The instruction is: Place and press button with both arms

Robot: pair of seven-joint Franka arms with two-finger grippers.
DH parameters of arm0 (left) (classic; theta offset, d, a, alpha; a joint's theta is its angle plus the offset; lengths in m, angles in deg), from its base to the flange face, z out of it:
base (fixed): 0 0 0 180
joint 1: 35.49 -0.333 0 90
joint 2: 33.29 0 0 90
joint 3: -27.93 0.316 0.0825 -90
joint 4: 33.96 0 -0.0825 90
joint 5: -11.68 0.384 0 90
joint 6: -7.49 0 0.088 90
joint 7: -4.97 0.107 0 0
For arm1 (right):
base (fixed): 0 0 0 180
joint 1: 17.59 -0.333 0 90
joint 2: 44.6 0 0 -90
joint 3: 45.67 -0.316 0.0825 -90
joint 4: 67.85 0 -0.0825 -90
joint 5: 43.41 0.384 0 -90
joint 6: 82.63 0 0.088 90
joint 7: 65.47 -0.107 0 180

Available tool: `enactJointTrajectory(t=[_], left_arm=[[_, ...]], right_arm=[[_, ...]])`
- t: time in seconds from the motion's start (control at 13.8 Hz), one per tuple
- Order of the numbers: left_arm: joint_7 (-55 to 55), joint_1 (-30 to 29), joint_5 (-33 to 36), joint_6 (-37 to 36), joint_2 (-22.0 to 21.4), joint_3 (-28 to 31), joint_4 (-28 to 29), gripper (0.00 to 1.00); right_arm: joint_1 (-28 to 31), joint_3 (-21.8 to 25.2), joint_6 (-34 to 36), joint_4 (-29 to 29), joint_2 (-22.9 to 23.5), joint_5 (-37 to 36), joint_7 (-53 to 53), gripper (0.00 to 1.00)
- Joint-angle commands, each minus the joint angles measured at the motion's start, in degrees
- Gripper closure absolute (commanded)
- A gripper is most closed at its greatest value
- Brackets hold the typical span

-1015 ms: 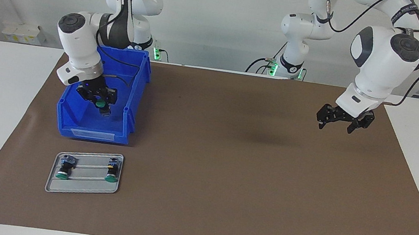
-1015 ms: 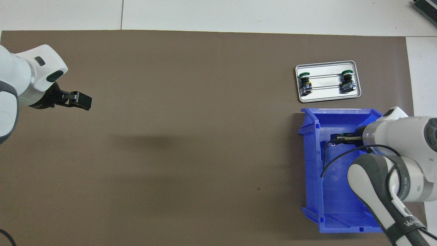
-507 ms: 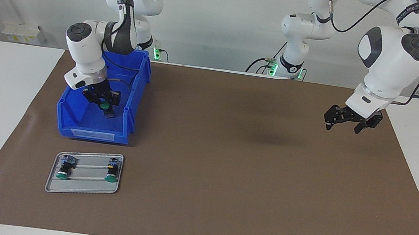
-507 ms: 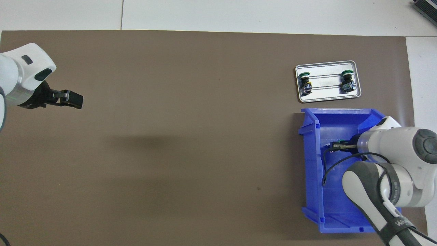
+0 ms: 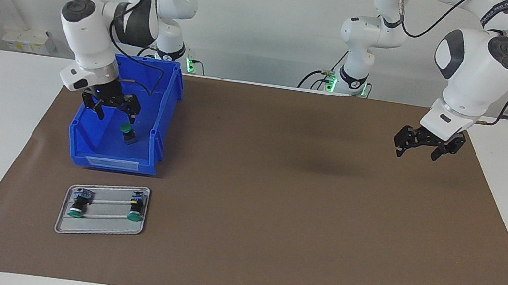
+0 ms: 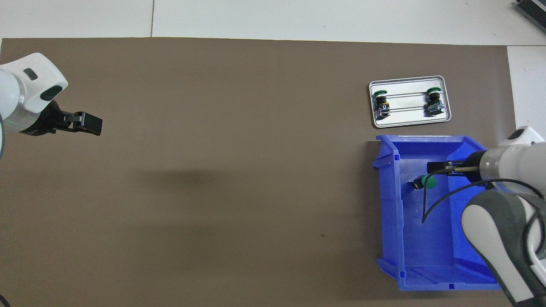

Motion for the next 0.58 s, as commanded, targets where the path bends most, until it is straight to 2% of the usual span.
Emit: enactJointTrajectory(t=[0.0,0.29,0.51], left_arm=[[-0.24,-0.47,-0.42,1.10,-1.88,-0.21,2.25,0.00],[-0.24,-0.47,-0.42,1.10,-1.88,-0.21,2.25,0.00],[-0.24,-0.47,-0.42,1.10,-1.88,-0.21,2.25,0.00]], right_arm=[[2.30,-0.18,7.80,9.21,0.71,0.64,0.67,0.00],[3.19,0.00,23.69,25.72,3.60,-1.80,0.32,0.00],[4.41,-0.09,32.93,38.12,7.20,-4.19,0.32,0.00]])
